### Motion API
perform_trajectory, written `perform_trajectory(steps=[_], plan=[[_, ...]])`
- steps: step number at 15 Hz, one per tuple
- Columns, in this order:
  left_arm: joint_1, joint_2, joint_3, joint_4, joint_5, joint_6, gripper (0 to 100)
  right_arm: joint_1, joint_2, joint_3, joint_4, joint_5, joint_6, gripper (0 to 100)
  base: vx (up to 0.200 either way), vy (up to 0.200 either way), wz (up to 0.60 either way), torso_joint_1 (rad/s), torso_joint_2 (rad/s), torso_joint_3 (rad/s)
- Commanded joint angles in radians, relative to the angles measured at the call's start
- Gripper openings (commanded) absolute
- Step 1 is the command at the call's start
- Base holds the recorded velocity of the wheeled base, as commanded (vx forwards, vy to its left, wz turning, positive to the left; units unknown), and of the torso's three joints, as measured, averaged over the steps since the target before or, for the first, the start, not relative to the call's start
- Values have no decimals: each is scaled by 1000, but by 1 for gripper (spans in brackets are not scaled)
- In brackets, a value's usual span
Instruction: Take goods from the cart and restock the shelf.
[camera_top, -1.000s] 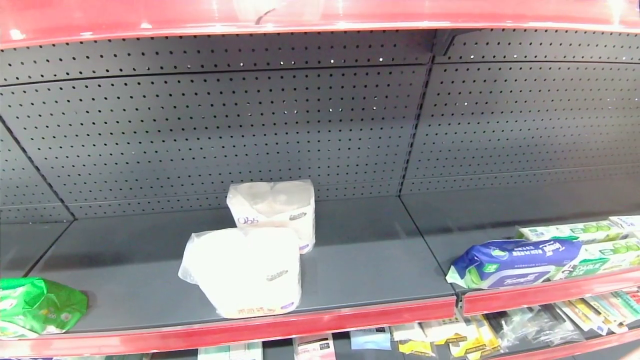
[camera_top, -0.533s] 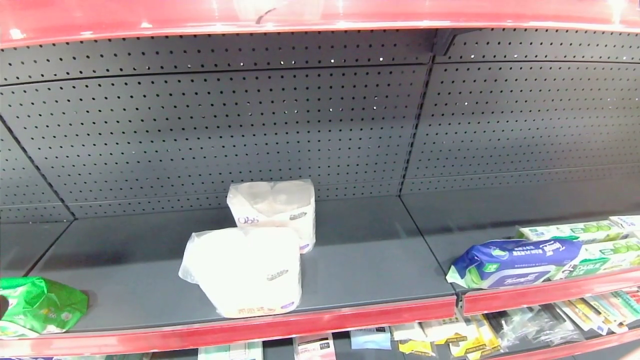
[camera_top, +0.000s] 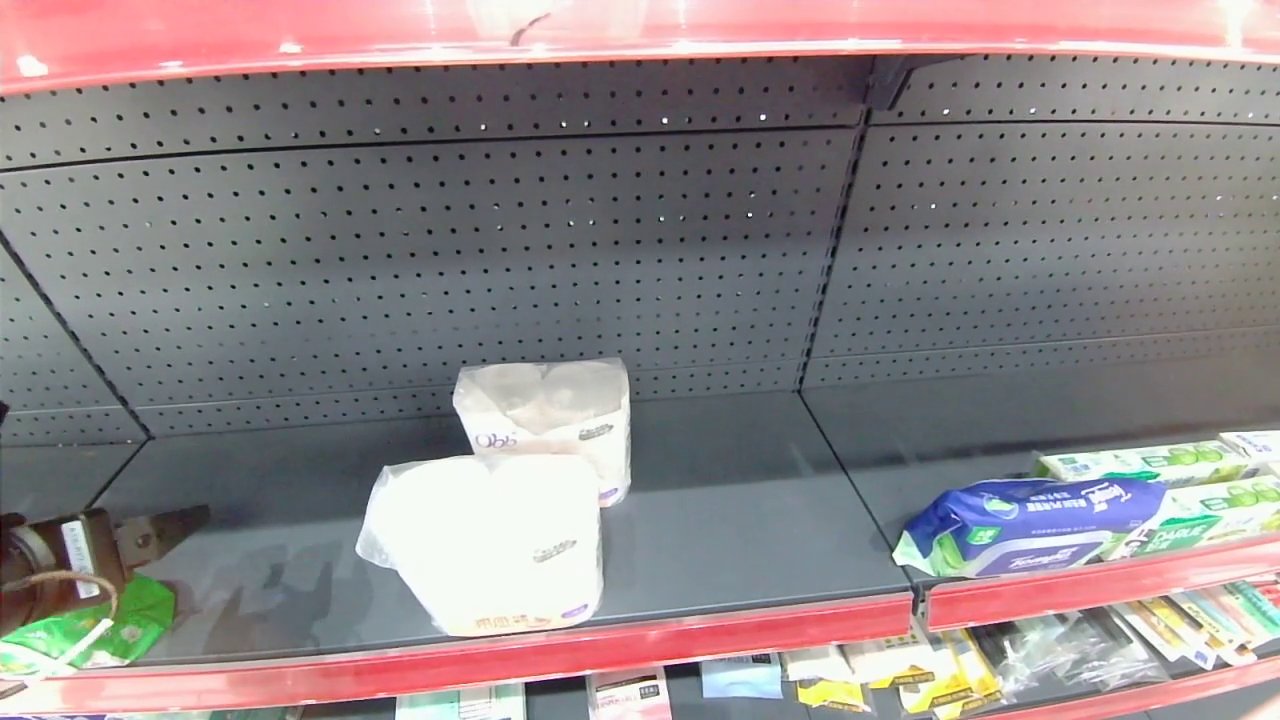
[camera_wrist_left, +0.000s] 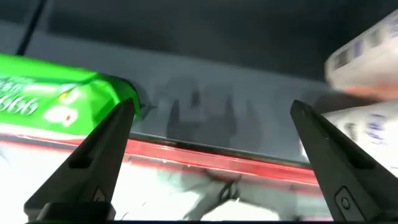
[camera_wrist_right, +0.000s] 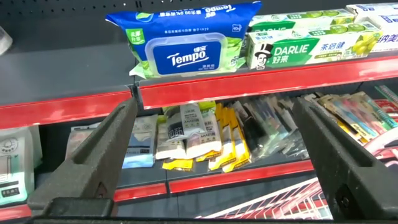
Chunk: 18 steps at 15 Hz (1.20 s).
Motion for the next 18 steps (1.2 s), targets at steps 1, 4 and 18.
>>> perform_trajectory(steps=[1,4,18], plan=[[-3,177,-41,-4,-4,22,100,0,3,0,0,1,-1,100,0,0,0,0,0,0],[-5,252,-46,-36,-33,25,100,0,3,0,0,1,0,100,0,0,0,0,0,0],[-193,526,-39,-174,-76,83,100,0,3,0,0,1,0,100,0,0,0,0,0,0]])
